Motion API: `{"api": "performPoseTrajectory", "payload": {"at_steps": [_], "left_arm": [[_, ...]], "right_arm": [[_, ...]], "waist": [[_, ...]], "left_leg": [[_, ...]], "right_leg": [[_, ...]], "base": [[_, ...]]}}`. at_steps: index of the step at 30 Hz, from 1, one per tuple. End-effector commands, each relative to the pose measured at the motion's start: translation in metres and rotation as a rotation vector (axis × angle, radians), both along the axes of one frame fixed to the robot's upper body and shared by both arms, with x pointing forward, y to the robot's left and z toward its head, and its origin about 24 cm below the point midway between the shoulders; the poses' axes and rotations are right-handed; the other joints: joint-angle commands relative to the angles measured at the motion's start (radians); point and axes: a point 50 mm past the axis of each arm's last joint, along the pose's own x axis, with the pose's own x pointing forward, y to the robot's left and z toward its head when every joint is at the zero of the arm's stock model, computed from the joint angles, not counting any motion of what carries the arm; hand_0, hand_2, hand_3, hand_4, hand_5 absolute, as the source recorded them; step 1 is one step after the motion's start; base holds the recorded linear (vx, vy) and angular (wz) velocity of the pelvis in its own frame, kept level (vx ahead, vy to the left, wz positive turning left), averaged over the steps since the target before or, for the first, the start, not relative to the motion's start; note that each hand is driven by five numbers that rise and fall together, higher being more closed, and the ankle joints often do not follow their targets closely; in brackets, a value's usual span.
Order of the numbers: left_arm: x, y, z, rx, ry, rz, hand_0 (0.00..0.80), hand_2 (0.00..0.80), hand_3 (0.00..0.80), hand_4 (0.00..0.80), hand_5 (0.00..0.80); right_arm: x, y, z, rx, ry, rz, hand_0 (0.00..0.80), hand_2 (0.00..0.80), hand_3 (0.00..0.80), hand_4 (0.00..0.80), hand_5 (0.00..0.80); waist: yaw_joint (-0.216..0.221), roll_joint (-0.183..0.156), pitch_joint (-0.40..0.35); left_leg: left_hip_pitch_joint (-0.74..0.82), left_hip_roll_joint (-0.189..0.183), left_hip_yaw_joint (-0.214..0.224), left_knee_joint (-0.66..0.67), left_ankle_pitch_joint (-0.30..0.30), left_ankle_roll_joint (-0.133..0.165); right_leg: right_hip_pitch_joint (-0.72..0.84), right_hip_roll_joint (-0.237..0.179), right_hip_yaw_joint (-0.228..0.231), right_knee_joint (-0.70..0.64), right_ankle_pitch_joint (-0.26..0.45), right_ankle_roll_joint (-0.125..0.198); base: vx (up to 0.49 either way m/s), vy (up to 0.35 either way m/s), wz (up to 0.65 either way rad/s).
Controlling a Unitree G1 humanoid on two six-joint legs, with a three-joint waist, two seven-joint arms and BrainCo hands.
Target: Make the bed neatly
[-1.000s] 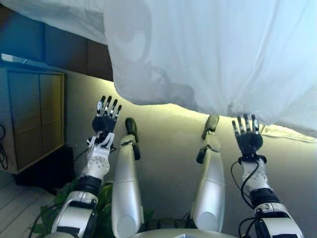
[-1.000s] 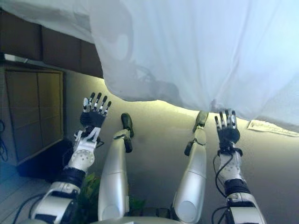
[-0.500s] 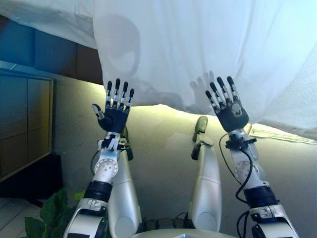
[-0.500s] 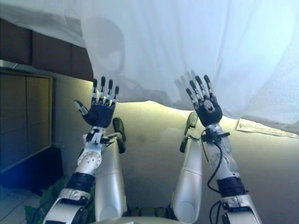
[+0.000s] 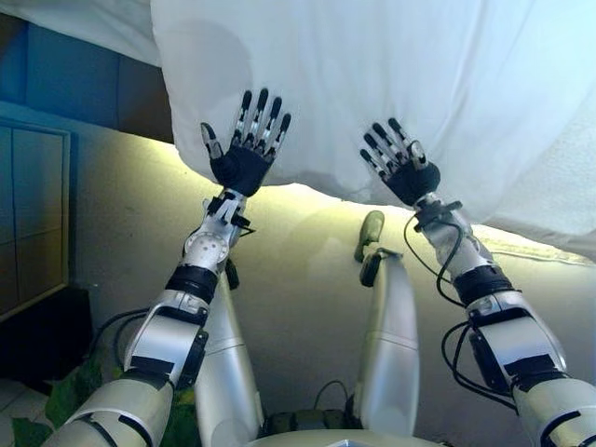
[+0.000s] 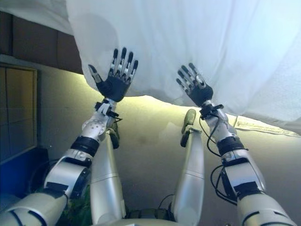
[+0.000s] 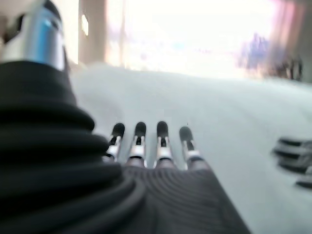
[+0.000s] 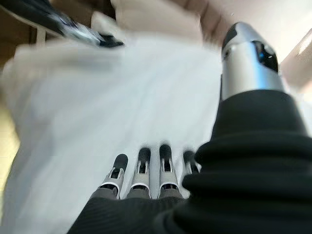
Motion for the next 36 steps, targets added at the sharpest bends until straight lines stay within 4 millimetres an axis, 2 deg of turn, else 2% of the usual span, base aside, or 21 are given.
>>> {"api": "performPoseTrajectory", "payload": {"at_steps": [1,5,12,15,18,22,25,29,30,31,36], "left_arm": [[0.007,-0.002,-0.002,0.064,0.078,0.03,0.0,0.0,0.0,0.0,0.0],[0.009,0.017,-0.011,0.096,0.159,0.1,0.0,0.0,0.0,0.0,0.0],[0.009,0.035,-0.034,0.208,0.347,0.232,0.0,0.0,0.0,0.0,0.0],[0.005,0.053,-0.047,0.26,0.433,0.299,0.0,0.0,0.0,0.0,0.0],[-0.003,0.067,-0.057,0.294,0.448,0.341,0.0,0.0,0.0,0.0,0.0],[-0.02,0.087,-0.074,0.29,0.493,0.397,0.0,0.0,0.0,0.0,0.0],[-0.035,0.097,-0.095,0.287,0.558,0.412,0.0,0.0,0.0,0.0,0.0],[-0.064,0.107,-0.134,0.275,0.674,0.439,0.0,0.0,0.0,0.0,0.0],[-0.073,0.109,-0.145,0.283,0.71,0.445,0.0,0.0,0.0,0.0,0.0],[-0.08,0.112,-0.153,0.274,0.745,0.457,0.0,0.0,0.0,0.0,0.0],[-0.111,0.129,-0.178,0.272,0.841,0.488,0.0,0.0,0.0,0.0,0.0]], "right_arm": [[-0.004,-0.03,-0.002,0.033,0.029,-0.077,0.0,0.0,0.0,0.0,0.0],[-0.009,-0.059,-0.019,0.091,0.178,-0.215,0.0,0.0,0.0,0.0,0.0],[-0.03,-0.099,-0.049,0.13,0.425,-0.45,0.0,0.0,0.0,0.0,0.0],[-0.048,-0.124,-0.061,0.141,0.538,-0.561,0.0,0.0,0.0,0.0,0.0],[-0.072,-0.146,-0.076,0.12,0.611,-0.642,0.0,0.0,0.0,0.0,0.0],[-0.112,-0.166,-0.106,0.162,0.663,-0.743,0.0,0.0,0.0,0.0,0.0],[-0.135,-0.169,-0.125,0.191,0.685,-0.776,0.0,0.0,0.0,0.0,0.0],[-0.173,-0.166,-0.156,0.229,0.737,-0.793,0.0,0.0,0.0,0.0,0.0],[-0.185,-0.163,-0.167,0.243,0.761,-0.799,0.0,0.0,0.0,0.0,0.0],[-0.196,-0.161,-0.174,0.262,0.776,-0.804,0.0,0.0,0.0,0.0,0.0],[-0.235,-0.155,-0.196,0.305,0.824,-0.824,0.0,0.0,0.0,0.0,0.0]], "waist": [[0.018,0.051,-0.003],[0.009,0.075,-0.003],[0.005,0.105,-0.003],[-0.003,0.117,-0.003],[-0.012,0.128,-0.003],[-0.017,0.14,-0.003],[-0.021,0.14,-0.003],[-0.034,0.121,-0.003],[-0.035,0.112,-0.003],[-0.036,0.1,-0.003],[-0.026,0.065,-0.003]], "left_leg": [[-0.087,-0.048,0.039,0.03,0.046,0.106],[-0.147,-0.036,0.04,0.113,0.014,0.107],[-0.19,-0.038,0.042,0.183,-0.016,0.104],[-0.193,-0.034,0.045,0.184,-0.016,0.099],[-0.174,-0.031,0.056,0.161,-0.008,0.097],[-0.097,-0.03,0.075,0.084,0.013,0.089],[-0.017,-0.033,0.087,0.011,0.033,0.083],[0.156,-0.025,0.115,-0.141,0.071,0.067],[0.216,-0.023,0.123,-0.193,0.086,0.064],[0.259,-0.022,0.138,-0.257,0.135,0.069],[0.504,-0.025,0.169,-0.466,0.206,0.048]], "right_leg": [[-0.066,0.011,0.002,0.168,-0.033,-0.086],[-0.129,0.008,0.03,0.24,-0.067,-0.101],[-0.176,0.009,0.059,0.3,-0.101,-0.108],[-0.183,0.015,0.067,0.303,-0.105,-0.107],[-0.175,0.023,0.07,0.284,-0.1,-0.104],[-0.114,0.029,0.058,0.229,-0.084,-0.093],[-0.043,0.031,0.045,0.174,-0.07,-0.083],[0.123,0.024,0.011,0.034,-0.047,-0.071],[0.183,0.021,-0.002,-0.021,-0.035,-0.067],[0.228,0.011,-0.023,-0.09,0.009,-0.071],[0.482,-0.008,-0.09,-0.291,0.065,-0.051]], "base": [[0.028,0.081,-0.1],[0.009,0.088,-0.05],[-0.004,0.045,-0.02],[-0.005,0.062,-0.01],[0.005,0.091,-0.03],[0.006,0.059,-0.06],[0.002,0.012,0.0],[0.036,-0.01,-0.02],[-0.019,-0.093,0.05],[-0.011,-0.125,0.05],[0.058,-0.121,0.17]]}}
